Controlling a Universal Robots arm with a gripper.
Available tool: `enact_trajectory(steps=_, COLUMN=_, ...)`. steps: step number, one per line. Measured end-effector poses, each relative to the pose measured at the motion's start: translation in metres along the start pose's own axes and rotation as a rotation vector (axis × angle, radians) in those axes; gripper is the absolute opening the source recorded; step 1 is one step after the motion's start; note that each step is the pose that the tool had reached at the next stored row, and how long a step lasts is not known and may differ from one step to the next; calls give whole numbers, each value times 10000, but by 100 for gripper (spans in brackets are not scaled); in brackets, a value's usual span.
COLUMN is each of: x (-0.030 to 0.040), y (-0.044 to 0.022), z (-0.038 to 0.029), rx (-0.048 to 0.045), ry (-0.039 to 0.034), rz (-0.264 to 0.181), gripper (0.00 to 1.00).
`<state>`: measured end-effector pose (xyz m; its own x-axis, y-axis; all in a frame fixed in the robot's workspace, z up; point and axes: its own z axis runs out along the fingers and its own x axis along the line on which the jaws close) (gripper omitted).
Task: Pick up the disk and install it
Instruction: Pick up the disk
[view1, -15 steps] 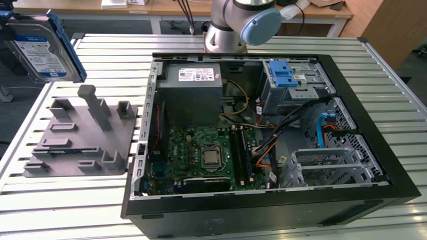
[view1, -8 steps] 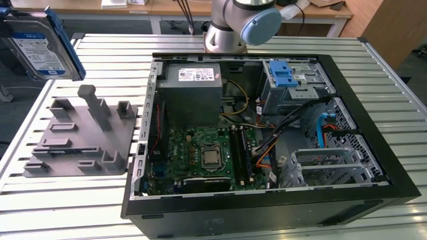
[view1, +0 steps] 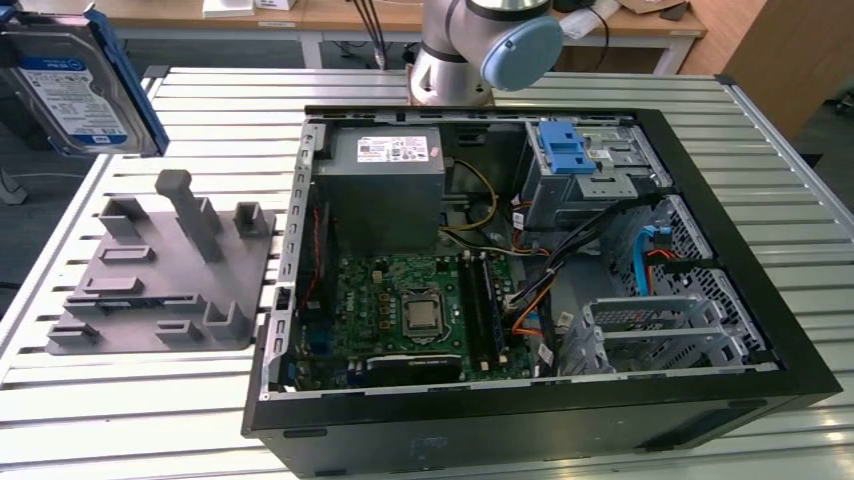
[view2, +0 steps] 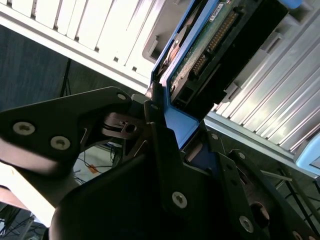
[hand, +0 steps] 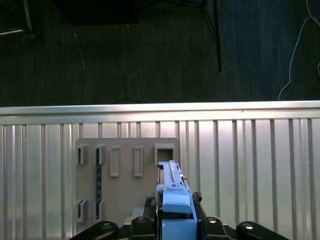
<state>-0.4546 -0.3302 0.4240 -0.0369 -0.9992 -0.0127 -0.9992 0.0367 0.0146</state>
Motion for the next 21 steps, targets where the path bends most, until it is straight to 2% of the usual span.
enact_trajectory(steps=16, x=-2, y=2, z=-132, rx=1, ry=-1, rz=0, gripper=36)
enact_trajectory(steps=18, x=-6, y=3, z=-171, rx=1, ry=-1, rz=0, gripper=36)
enact_trajectory(steps=21, x=-6, y=3, z=-176, rx=-1, ry=1, rz=0, gripper=36)
